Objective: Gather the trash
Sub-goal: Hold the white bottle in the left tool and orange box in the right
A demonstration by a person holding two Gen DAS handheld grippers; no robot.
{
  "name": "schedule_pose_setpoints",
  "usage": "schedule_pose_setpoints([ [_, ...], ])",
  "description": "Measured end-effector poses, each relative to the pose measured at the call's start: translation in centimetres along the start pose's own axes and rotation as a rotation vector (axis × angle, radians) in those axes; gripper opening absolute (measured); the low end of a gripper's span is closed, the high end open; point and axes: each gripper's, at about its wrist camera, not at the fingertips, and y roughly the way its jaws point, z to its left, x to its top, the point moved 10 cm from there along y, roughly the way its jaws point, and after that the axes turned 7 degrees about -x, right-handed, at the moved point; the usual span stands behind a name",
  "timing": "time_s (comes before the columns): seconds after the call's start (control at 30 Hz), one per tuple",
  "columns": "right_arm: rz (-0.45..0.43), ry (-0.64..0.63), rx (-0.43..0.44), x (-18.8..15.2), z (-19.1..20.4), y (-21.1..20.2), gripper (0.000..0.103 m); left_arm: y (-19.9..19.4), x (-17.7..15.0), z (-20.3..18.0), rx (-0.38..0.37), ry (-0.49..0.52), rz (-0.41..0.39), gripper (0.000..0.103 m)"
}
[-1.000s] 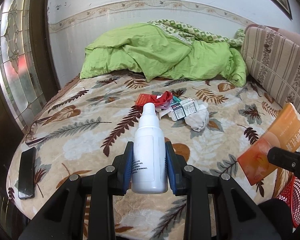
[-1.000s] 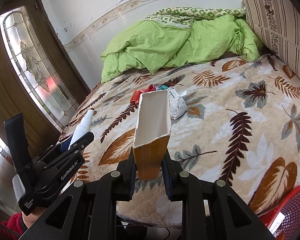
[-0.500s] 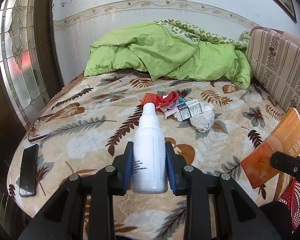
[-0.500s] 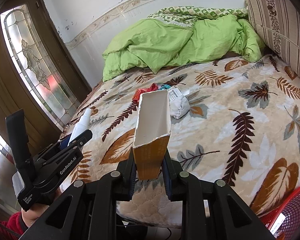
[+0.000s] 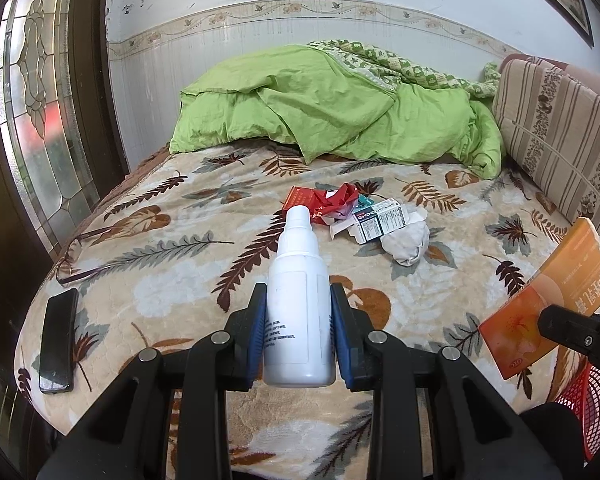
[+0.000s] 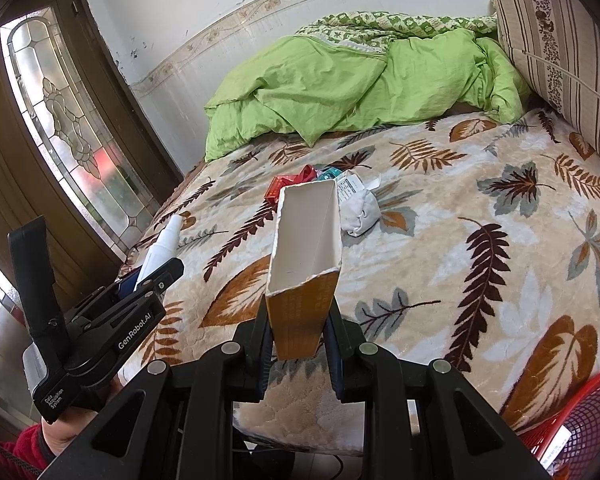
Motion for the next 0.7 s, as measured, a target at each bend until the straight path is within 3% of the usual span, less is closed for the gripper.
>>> schedule_pose_setpoints([
  [0.7, -0.001, 0.000, 0.000, 0.02, 0.03, -0.07, 0.024, 0.02, -0.35, -0.74, -0.010, 0.015, 0.004, 0.029],
])
